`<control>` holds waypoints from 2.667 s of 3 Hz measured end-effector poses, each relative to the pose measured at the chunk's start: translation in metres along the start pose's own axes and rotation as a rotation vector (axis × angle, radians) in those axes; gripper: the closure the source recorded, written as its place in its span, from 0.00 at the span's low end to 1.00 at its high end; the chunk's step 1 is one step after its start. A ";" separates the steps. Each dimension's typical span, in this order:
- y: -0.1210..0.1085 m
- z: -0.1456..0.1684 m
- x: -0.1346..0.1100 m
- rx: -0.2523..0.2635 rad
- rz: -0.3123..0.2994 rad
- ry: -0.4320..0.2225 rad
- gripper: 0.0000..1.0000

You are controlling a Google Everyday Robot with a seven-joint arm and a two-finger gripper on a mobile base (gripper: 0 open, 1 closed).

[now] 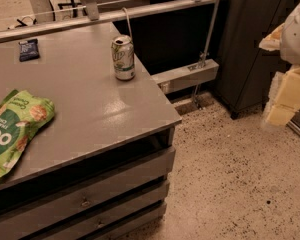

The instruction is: Knock 7up can over

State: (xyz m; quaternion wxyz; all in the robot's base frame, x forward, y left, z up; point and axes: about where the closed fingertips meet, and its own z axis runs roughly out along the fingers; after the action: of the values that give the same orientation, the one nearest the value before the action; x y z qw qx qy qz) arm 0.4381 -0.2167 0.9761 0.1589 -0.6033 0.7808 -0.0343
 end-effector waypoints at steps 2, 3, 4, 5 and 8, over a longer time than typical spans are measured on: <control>-0.006 0.016 -0.001 0.002 0.010 -0.026 0.00; -0.020 0.048 -0.013 0.007 0.030 -0.097 0.00; -0.052 0.099 -0.050 0.018 0.034 -0.228 0.00; -0.085 0.123 -0.096 0.050 0.015 -0.367 0.00; -0.124 0.129 -0.145 0.100 0.047 -0.594 0.00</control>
Offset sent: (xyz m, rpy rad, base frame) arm 0.0265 0.0034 -0.0391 0.0693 0.0010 -0.0085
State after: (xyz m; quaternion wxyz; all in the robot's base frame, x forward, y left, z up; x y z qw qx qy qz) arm 0.6230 -0.0942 0.9143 0.4107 -0.5601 0.7111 0.1091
